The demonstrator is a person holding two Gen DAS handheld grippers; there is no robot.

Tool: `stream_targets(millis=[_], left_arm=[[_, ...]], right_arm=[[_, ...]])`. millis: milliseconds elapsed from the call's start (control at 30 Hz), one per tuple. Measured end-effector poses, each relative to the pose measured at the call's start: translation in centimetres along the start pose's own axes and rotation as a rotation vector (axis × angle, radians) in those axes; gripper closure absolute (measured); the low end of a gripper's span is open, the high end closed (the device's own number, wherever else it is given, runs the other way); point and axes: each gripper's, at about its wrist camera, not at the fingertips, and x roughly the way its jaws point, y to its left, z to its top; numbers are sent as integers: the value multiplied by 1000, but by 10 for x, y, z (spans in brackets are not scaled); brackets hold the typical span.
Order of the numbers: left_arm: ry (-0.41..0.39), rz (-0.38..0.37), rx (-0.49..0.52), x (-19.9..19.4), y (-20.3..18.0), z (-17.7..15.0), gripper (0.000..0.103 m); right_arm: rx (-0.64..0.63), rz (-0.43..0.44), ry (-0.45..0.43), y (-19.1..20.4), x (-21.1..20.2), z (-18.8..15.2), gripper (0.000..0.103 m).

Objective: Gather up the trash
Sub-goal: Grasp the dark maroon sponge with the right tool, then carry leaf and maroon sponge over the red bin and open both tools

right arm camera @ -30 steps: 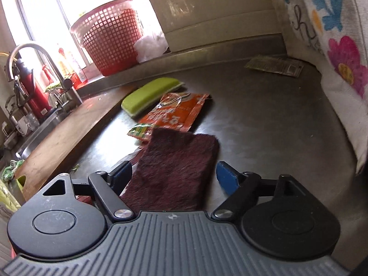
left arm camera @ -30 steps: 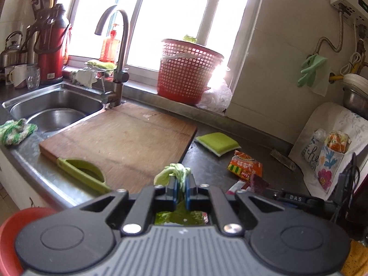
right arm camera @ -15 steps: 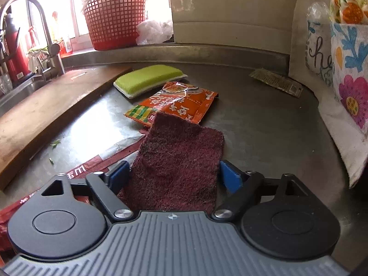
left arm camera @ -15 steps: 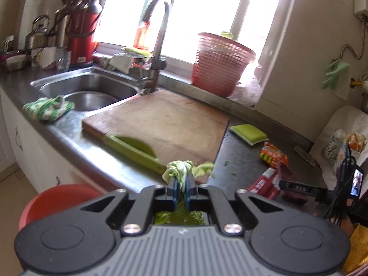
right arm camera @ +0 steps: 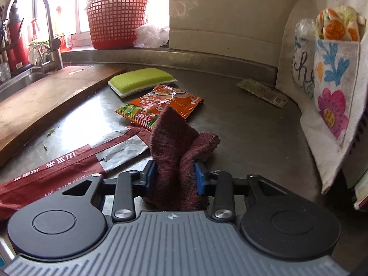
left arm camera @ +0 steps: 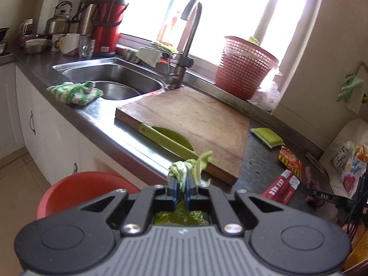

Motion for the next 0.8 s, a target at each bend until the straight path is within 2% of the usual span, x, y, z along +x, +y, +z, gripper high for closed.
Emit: stream_targets(millis=[267, 433, 600, 800], left_arm=[[-12, 41, -32, -12, 24, 2, 99], [-6, 68, -45, -12, 36, 0, 99], [5, 92, -54, -9, 44, -2, 99], [30, 130, -67, -3, 55, -7, 99]], right_arm=[[-5, -6, -9, -2, -16, 1, 65], [-27, 45, -33, 11, -35, 9, 65], [-73, 200, -67, 46, -55, 26, 65], [-156, 498, -58, 116, -74, 46, 65]])
